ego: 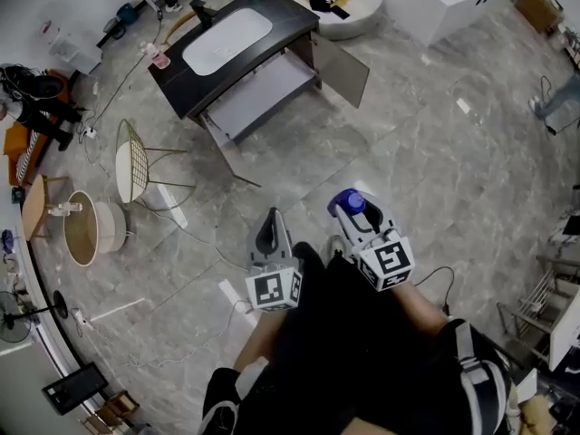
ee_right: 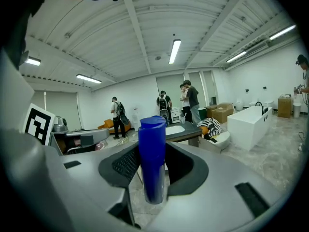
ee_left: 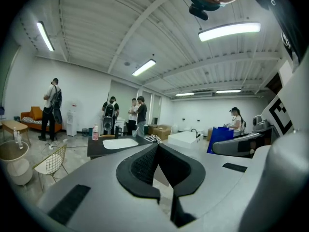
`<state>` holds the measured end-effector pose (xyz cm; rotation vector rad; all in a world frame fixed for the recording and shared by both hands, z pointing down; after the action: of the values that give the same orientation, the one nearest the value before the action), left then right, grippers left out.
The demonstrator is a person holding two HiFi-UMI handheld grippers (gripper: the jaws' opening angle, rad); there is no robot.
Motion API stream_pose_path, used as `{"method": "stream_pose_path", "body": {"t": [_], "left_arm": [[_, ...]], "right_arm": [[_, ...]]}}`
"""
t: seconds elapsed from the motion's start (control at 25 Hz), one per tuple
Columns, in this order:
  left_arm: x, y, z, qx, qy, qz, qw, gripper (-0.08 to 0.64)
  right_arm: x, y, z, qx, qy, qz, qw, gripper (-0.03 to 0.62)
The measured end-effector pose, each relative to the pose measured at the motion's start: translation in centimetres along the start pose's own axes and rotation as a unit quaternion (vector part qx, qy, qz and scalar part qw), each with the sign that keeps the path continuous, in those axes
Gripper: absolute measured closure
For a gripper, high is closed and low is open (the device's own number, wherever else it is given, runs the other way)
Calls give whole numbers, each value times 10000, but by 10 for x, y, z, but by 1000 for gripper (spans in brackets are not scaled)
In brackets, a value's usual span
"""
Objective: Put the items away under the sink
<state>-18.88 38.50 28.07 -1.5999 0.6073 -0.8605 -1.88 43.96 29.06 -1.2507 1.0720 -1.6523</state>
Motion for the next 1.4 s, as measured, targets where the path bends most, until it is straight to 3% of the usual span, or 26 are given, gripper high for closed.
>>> {"method": "stream_pose_path", "body": {"t": [0.24,0.48,1.04,1.4], "left_arm": [[23,-7,10,-74,216,-114,9997,545],[83,-7,2,-22,143,-21,9999,545],[300,40,-83,-73,87,-56,9999,545],[395,51,-144,-248,503,-31,9984,545]], "right_arm": [[20,-4,36,-45,117,-101,9999,436],[66,3,71,-72,129,-126,9998,436],[256,90,158,-300,64,-291,9991,437],[383,124,201,-698,455,-299,9961,437]]}}
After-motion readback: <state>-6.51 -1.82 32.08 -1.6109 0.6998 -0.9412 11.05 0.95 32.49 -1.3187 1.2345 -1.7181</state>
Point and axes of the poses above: the fingertips, and each gripper's own axes: x forward along the fingers, z to its right, y out of its top, the point moved 4 cm from there along -x, backward along the fingers, and after that the axes turned 3 degrees about -z, right-handed, at the moved point
